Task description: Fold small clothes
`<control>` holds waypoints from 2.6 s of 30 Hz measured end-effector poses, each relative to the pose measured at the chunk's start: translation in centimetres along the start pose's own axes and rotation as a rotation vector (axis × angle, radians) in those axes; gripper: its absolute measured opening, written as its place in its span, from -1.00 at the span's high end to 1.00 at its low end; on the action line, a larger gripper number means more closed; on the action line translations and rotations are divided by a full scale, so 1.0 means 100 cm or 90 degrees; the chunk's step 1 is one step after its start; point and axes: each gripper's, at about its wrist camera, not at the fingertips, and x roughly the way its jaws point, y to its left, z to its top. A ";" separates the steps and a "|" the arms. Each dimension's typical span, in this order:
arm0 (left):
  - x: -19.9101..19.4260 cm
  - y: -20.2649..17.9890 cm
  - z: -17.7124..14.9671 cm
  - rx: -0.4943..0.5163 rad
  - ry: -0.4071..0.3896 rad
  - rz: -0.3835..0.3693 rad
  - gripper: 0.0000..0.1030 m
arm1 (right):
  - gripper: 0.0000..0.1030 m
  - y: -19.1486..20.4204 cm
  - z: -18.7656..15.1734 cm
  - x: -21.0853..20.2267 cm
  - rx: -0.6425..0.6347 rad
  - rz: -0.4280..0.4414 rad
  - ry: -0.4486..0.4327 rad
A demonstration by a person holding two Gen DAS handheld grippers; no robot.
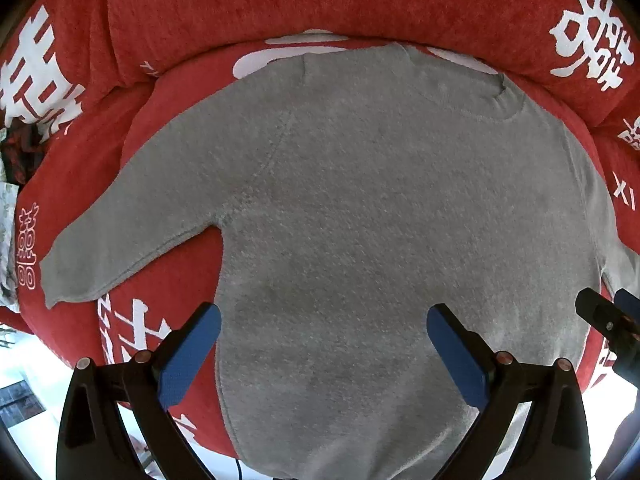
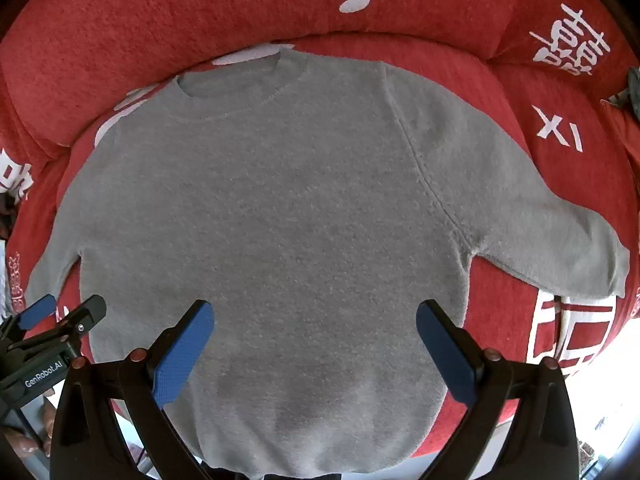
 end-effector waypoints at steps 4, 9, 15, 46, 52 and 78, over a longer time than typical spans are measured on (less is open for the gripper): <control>0.002 -0.002 -0.002 0.003 0.007 -0.002 -1.00 | -0.97 -0.001 0.000 0.000 0.000 0.000 -0.001; 0.003 -0.003 -0.005 0.003 0.010 -0.003 -1.00 | -0.97 -0.001 0.002 0.000 -0.001 -0.002 0.001; 0.004 -0.004 -0.006 0.001 0.015 -0.004 -1.00 | -0.97 -0.005 0.002 0.000 -0.004 -0.001 0.002; 0.015 0.011 -0.004 -0.030 0.027 -0.021 -1.00 | -0.97 0.006 0.003 -0.002 -0.007 -0.009 0.001; 0.015 0.015 -0.003 -0.026 0.020 -0.013 -1.00 | -0.97 0.009 0.003 -0.001 -0.006 -0.011 0.001; 0.024 0.067 -0.008 -0.067 0.016 -0.026 -1.00 | -0.97 0.060 -0.003 0.002 -0.061 -0.022 0.002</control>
